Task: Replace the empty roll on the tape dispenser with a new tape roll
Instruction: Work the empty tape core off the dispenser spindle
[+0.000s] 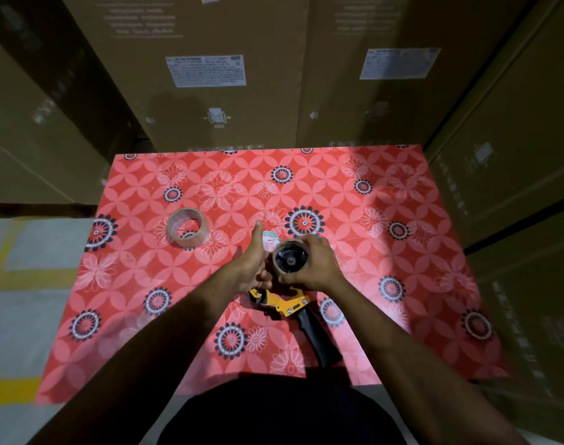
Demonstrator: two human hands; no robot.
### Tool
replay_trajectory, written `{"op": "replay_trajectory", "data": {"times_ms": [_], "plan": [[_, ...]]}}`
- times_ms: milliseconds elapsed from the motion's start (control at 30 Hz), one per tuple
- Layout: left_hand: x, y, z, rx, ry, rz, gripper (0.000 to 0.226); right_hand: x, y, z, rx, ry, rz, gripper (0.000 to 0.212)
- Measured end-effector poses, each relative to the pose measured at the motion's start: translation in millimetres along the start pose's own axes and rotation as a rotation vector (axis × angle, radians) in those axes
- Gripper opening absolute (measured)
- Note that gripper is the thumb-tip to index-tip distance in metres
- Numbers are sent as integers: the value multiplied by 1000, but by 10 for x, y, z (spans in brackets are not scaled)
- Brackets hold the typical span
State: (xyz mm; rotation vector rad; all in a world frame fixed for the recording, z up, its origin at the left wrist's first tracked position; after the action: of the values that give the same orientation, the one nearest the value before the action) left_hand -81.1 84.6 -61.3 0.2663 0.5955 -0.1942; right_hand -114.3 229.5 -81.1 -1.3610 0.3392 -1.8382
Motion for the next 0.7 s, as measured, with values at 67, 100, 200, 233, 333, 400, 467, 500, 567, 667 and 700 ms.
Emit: {"op": "replay_trajectory", "data": {"times_ms": [67,100,200,233,333,400,467,500,567,667,700], "plan": [[-5,-8,17,-27,-5,9,95,9,-23,-16,-14,-27,39,93],[-5,-19,12,-39,-7,13,99,15,-35,-21,-7,-47,45,90],[24,-39,-29,-59,-21,5,111,25,-87,-9,-3,-91,-19,89],[17,-40,-21,-62,-20,6,112,31,-101,-1,1,-103,-32,94],[-17,-4,31,-29,-20,11,107,43,-64,8,38,-82,5,115],[-18,27,32,-3,-22,9,105,29,-54,-1,38,-53,19,109],[-32,30,41,-21,-19,19,104,71,-100,6,20,-78,63,97],[-33,22,50,-42,-17,22,105,93,-127,11,16,-109,65,93],[-19,26,65,-52,-19,12,104,115,-166,17,31,-163,5,90],[-14,56,68,-20,-12,-4,108,124,-147,40,110,-166,-78,94],[-14,48,61,-18,-10,-6,108,126,-116,42,132,-157,-65,101]]}}
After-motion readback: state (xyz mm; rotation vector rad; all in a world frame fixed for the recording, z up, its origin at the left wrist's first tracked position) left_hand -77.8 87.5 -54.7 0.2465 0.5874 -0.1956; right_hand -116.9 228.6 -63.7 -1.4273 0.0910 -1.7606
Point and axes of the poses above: each hand's wrist, its own z-axis away from the middle knuckle, its own y-axis out of the palm, x = y × z, the point moved 6 cm from there along -z, towards the middle knuckle, and after that the axes turned 6 degrees about x, right-handed, at the moved point
